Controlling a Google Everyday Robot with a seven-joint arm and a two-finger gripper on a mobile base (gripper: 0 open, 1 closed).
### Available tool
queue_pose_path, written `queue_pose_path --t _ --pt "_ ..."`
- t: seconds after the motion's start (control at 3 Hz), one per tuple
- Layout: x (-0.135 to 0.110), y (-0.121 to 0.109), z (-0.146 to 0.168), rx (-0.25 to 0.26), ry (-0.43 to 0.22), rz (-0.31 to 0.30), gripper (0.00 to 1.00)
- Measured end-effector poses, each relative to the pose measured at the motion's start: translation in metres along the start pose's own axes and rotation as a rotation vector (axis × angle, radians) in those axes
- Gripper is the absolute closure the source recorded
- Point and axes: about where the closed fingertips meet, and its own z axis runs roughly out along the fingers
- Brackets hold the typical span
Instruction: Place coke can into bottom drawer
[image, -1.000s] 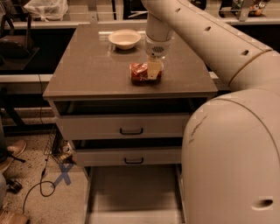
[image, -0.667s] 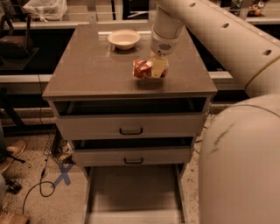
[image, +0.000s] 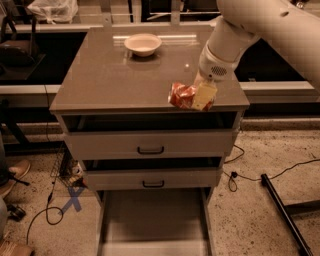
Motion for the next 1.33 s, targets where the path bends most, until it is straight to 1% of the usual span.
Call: queue_pose_path --t 0.33,0.67,1.0,1.33 --pt "0.042 0.036 0.014 -0.065 -0.006 0.124 1.0" --pt "0.08 0.075 0.05 -0.171 0.001 0.239 1.0" --pt "0.08 0.075 0.05 -0.171 0.001 0.239 1.0" --pt "0.099 0.089 0.076 -0.195 -0.008 0.334 1.0"
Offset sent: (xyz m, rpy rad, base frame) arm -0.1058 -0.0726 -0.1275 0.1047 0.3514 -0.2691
